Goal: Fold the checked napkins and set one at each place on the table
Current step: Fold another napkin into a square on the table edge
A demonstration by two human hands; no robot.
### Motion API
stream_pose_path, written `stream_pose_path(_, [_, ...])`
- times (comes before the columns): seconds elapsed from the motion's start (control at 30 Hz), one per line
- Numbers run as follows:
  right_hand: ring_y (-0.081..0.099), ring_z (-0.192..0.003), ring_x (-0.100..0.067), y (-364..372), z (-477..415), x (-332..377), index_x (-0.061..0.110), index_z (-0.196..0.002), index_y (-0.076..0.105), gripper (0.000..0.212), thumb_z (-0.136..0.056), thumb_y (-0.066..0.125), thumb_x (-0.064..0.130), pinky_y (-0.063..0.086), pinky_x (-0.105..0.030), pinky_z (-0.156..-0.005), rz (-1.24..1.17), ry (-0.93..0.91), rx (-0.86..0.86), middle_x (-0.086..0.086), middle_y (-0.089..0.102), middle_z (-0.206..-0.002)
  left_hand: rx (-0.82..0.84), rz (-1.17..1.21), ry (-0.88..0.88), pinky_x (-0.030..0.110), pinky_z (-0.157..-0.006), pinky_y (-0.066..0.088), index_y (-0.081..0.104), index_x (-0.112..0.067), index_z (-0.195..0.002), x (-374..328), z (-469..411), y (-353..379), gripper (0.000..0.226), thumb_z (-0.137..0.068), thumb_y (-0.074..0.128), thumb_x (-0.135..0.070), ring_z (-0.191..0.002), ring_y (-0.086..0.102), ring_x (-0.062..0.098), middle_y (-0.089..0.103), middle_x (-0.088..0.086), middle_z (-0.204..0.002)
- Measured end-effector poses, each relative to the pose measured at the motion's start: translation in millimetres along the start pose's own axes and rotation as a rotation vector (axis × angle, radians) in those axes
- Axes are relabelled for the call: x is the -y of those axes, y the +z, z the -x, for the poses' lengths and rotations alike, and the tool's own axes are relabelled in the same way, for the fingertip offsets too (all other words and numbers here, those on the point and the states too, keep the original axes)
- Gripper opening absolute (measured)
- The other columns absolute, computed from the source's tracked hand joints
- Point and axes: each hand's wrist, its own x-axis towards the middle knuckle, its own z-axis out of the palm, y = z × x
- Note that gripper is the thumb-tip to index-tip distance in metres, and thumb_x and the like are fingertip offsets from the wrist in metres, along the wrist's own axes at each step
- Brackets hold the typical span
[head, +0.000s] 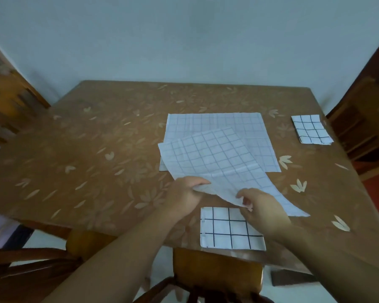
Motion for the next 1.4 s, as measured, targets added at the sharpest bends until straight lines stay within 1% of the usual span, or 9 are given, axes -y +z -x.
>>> stream_pose_path(0.33, [0.051,-0.081,-0.016,-4.4,88.3,-18.7,0.027,-0.082,0.047,0.014,-0.086,0.055,0.038,0.041,-0.029,-0.066,0.144,-0.086,0.289,0.011,0.048,-0.079,0.350,-0.356,-0.209,0.034,-0.101,0.046,0.064,-0.033,-0.122,-17.9,88.9,30.4,0.033,-0.091,0.058,-0.037,-0.121,0.053,0.012,0.059,-0.011,-0.130])
stream_pose_path(0.47, [0.054,-0.077,-0.014,18.6,106.8,-20.3,0.025,-0.083,0.051,0.013,-0.084,0.056,0.036,0.044,-0.028,-0.065,0.051,0.018,0.333,0.010,0.053,-0.079,0.451,-0.569,-0.271,0.040,-0.103,0.043,0.045,-0.026,-0.140,-11.6,118.7,38.9,0.050,-0.092,0.056,-0.017,-0.131,0.043,0.022,0.044,-0.004,-0.144])
stream_pose_path(0.63, [0.058,-0.067,-0.014,33.9,99.1,-10.4,0.022,-0.079,0.055,0.009,-0.080,0.059,0.030,0.052,-0.032,-0.061,-0.129,0.216,0.252,0.005,0.060,-0.074,0.170,0.017,-0.657,0.038,-0.103,0.046,0.041,-0.018,-0.145,6.7,121.7,38.2,0.053,-0.094,0.046,-0.005,-0.125,0.050,0.024,0.049,0.004,-0.140])
stream_pose_path(0.8, [0.056,-0.086,-0.016,44.1,91.9,-4.0,0.027,-0.082,0.053,0.011,-0.076,0.063,0.025,0.053,-0.032,-0.077,-0.149,0.044,0.452,0.006,0.055,-0.093,-0.091,0.329,-0.821,0.037,-0.083,0.050,0.054,-0.021,-0.116,16.6,97.0,36.9,0.021,-0.096,0.047,-0.022,-0.094,0.056,0.021,0.058,0.003,-0.109])
stream_pose_path(1.0, [0.051,-0.104,-0.003,27.3,73.1,-11.3,0.035,-0.128,0.051,0.071,-0.067,0.077,0.059,0.045,-0.024,-0.090,-0.257,0.064,0.831,0.016,0.046,-0.126,-0.106,0.449,-0.800,0.042,-0.084,0.055,0.048,-0.029,-0.131,41.9,60.9,33.9,0.048,-0.085,0.061,-0.023,-0.099,0.062,0.021,0.059,0.001,-0.120])
stream_pose_path(1.13, [0.062,-0.079,-0.009,25.5,36.8,-40.7,0.024,-0.094,0.066,0.021,-0.081,0.072,0.041,0.048,-0.026,-0.069,-0.366,0.320,0.247,0.002,0.068,-0.101,-0.104,0.407,-0.721,0.026,-0.071,0.050,0.046,-0.026,-0.137,55.0,35.7,36.0,0.049,-0.092,0.059,-0.012,-0.085,0.054,0.012,0.045,-0.001,-0.128])
stream_pose_path(1.2, [0.061,-0.090,-0.018,26.9,22.8,-63.8,0.020,-0.105,0.065,0.021,-0.086,0.065,0.030,0.045,-0.028,-0.072,-0.341,0.508,0.001,-0.003,0.066,-0.111,-0.109,0.397,-0.674,0.023,-0.062,0.044,0.050,-0.021,-0.134,60.2,27.3,38.5,0.044,-0.093,0.056,-0.006,-0.072,0.049,0.008,0.051,-0.003,-0.115])
stream_pose_path(1.3, [0.053,-0.113,-0.034,28.8,14.9,-90.9,0.023,-0.136,0.048,0.056,-0.082,0.060,0.034,0.047,-0.043,-0.092,-0.292,0.725,-0.029,-0.013,0.053,-0.131,-0.068,0.335,-0.655,0.022,-0.060,0.042,0.053,-0.019,-0.132,69.4,20.5,40.6,0.041,-0.093,0.056,-0.006,-0.070,0.048,0.009,0.050,-0.007,-0.095])
stream_pose_path(1.4, [0.034,-0.133,-0.037,27.4,12.7,-92.8,0.032,-0.147,0.030,0.066,-0.087,0.059,0.032,0.031,-0.052,-0.106,-0.144,0.789,0.040,-0.010,0.036,-0.148,-0.041,0.258,-0.632,0.022,-0.075,0.046,0.053,-0.017,-0.136,72.3,13.5,35.6,0.044,-0.093,0.060,-0.010,-0.094,0.053,0.012,0.053,0.005,-0.127])
